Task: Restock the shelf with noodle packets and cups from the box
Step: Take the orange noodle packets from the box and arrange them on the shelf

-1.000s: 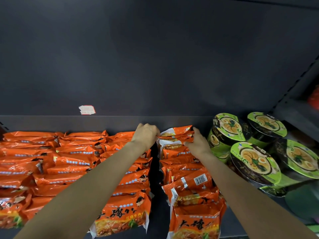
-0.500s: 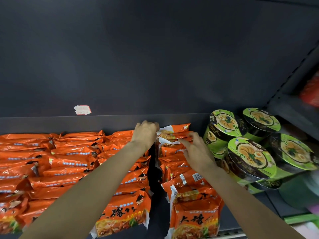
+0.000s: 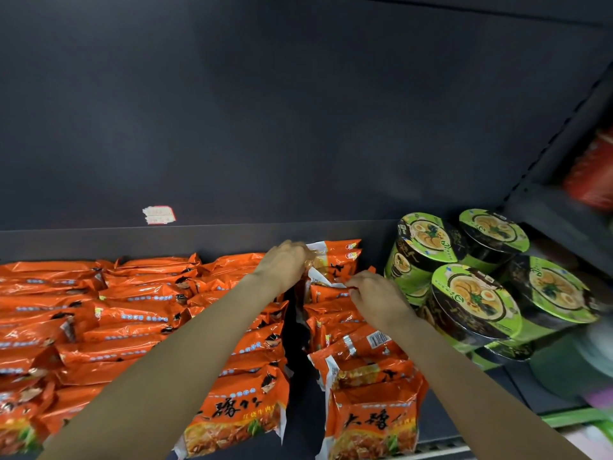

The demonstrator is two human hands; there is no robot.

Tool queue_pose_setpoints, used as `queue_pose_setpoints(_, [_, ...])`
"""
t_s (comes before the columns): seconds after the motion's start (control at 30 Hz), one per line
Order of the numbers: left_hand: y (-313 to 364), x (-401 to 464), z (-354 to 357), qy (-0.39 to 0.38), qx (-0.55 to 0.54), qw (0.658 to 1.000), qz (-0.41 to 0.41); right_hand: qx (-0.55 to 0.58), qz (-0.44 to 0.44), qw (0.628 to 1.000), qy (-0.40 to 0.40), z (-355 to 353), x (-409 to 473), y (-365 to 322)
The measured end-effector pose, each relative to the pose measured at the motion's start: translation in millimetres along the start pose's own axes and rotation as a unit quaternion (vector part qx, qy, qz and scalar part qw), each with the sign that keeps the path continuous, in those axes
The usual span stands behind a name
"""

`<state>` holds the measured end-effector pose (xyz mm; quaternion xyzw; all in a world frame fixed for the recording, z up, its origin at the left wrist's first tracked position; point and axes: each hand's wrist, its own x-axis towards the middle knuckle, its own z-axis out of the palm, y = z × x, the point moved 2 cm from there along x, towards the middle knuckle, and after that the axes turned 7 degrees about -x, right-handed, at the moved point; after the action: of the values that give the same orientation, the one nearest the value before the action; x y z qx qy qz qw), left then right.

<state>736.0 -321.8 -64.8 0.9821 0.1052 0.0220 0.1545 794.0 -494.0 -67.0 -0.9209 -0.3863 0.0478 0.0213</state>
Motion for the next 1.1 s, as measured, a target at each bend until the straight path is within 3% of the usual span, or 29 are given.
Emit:
queue_pose_setpoints(0.27, [-1.1,4.5,-5.5,0.044,-0.056,0.994,-0.084,0.127,0.089,0.987,-0.042,-3.5,33.0,4.6])
queue_pose_setpoints(0.37, [-3.6,5.3,-2.8,0.016,-0.059,0.994,-0.094,0.196,0.108,0.972,-0.076,1.9,41.4,1.7])
queue_pose_setpoints(0.57, [-12.4,12.9,7.1,-0.007,-0.125,0.988,-0.095,0.289,0.111,0.95,-0.033,10.1,45.2,3.4])
queue_pose_setpoints(0.8, [0.8,19.7,9.3,-0.046,-0.194,0.977,-0.073,0.243,0.043,0.969,-0.028,5.1,35.6,-11.7])
queue_pose_setpoints(0.93, [-4.2,24.4,10.1,-0.017,-0.15,0.984,-0.1,0.207,0.111,0.97,0.063,-1.8,36.9,-2.5])
queue_pose_setpoints(1.1, [-13.0,14.8,1.9,0.003,-0.08,0.994,-0.077,0.162,0.12,0.979,0.024,-0.6,45.3,3.6])
